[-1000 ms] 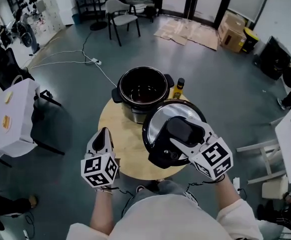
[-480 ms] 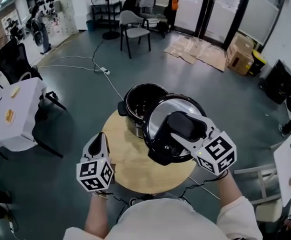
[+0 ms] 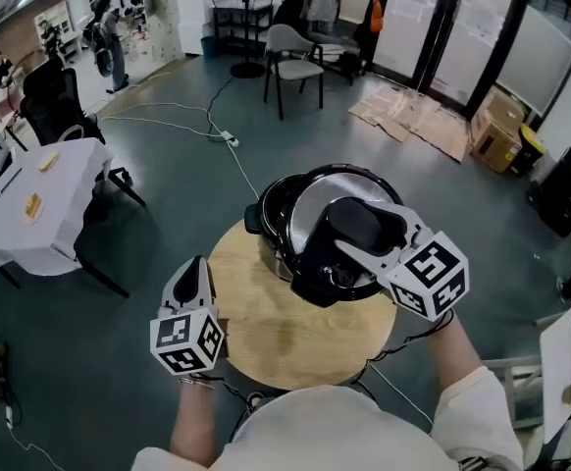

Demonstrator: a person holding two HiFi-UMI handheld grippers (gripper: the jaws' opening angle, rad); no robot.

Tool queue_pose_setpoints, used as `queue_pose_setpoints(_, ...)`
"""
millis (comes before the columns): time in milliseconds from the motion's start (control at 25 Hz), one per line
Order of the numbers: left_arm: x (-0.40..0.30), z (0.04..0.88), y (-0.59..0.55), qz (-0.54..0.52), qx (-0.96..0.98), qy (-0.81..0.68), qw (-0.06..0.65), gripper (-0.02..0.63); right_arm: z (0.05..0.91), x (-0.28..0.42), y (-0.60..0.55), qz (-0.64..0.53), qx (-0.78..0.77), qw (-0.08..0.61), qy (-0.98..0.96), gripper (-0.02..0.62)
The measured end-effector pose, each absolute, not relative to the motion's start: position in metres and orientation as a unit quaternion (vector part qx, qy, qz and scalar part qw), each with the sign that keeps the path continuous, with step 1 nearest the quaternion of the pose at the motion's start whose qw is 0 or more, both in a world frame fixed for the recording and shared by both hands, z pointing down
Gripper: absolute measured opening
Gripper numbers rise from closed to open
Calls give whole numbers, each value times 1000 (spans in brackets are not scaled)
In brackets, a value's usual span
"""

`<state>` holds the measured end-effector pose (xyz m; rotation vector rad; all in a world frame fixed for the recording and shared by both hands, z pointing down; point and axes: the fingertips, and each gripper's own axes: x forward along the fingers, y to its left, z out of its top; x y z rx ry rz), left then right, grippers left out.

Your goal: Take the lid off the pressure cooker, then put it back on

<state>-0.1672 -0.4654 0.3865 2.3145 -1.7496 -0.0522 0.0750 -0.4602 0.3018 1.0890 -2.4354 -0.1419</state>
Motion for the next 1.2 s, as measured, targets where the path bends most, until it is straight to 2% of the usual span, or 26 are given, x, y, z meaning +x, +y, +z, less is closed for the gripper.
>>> queue_pose_setpoints(520, -183, 410, -468, -12, 734, -668, 126, -6, 302, 68, -523, -62, 323, 240, -914, 284)
queue_pose_setpoints(1200, -191, 440, -465, 27, 687, -711, 146, -6, 363, 67, -589, -3, 260, 242, -935, 284)
